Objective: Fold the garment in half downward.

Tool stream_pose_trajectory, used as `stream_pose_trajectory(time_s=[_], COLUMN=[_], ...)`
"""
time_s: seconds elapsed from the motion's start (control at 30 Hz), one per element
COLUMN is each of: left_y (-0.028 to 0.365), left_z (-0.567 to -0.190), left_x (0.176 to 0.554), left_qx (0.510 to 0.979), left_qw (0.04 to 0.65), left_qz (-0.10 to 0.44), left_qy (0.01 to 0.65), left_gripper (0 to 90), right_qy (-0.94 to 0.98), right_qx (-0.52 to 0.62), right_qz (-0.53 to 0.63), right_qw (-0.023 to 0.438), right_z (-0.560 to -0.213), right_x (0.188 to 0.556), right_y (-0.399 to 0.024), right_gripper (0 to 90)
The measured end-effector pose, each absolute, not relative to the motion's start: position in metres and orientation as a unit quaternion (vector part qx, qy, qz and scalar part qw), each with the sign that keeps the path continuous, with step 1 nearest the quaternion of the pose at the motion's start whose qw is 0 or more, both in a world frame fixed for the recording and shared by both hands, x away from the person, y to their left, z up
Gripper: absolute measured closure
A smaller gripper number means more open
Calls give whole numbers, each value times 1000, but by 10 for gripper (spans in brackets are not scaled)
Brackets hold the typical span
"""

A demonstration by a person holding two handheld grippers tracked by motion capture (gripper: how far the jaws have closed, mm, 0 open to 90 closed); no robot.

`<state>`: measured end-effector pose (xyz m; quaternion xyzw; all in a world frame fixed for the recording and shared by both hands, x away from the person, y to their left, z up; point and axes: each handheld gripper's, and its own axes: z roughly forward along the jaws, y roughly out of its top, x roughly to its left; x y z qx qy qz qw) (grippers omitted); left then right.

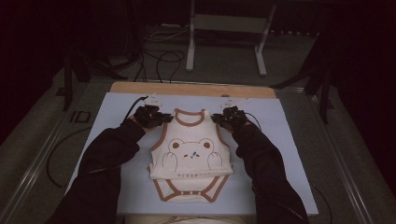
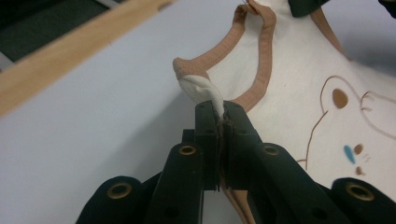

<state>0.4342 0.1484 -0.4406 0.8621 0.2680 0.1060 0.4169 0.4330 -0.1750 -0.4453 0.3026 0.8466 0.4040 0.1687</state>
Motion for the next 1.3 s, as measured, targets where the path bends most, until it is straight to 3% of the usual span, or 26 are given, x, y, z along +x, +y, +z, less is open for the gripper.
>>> stream_pose_trajectory(time_s=[0.83,1.3], left_y=[152,157], left_z=[-376,-378], left_x=[444,433], left_qx=[835,834], left_qw=[453,458], left_qz=[174,174], left_qy=[261,255], left_gripper=[876,876], right_qy=[808,801], right_qx=[303,297], right_qz=[446,457], right_qw=[238,247], right_z=[-375,-377], right_x=[449,437], right_y=[-179,-178], right_gripper=[830,830])
